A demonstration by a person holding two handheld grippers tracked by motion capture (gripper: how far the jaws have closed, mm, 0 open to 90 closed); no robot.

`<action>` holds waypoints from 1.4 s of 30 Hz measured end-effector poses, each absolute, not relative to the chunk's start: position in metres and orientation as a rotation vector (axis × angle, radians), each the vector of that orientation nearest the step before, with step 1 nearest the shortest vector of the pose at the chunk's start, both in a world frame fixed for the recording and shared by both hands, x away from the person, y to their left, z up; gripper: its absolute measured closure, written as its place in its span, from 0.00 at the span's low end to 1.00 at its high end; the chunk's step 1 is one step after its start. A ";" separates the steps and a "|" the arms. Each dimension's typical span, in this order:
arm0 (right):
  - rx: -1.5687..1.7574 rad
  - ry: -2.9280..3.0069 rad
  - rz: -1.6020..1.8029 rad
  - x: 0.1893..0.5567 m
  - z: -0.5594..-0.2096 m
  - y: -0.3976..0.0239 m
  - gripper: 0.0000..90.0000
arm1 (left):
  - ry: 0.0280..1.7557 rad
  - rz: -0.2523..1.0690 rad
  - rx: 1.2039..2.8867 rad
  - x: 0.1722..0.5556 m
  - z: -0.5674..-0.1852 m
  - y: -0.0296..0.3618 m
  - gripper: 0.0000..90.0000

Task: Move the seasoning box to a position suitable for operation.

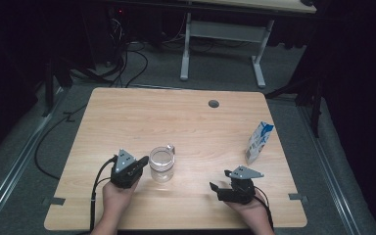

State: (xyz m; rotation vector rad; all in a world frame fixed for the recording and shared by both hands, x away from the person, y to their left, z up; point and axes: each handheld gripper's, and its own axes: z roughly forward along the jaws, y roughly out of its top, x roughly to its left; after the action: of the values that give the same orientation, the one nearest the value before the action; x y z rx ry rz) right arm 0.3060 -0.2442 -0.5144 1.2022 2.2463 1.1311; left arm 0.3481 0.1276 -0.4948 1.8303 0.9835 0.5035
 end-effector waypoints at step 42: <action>1.163 2.209 1.136 0.305 -0.511 -0.247 0.40 | 0.885 0.512 1.840 0.315 -0.498 0.103 1.00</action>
State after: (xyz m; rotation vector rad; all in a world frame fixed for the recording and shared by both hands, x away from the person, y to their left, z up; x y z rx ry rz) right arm 0.3052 -0.2472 -0.5106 1.1627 2.2087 1.1359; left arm 0.3149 0.1026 -0.4984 1.8404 0.8849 0.5118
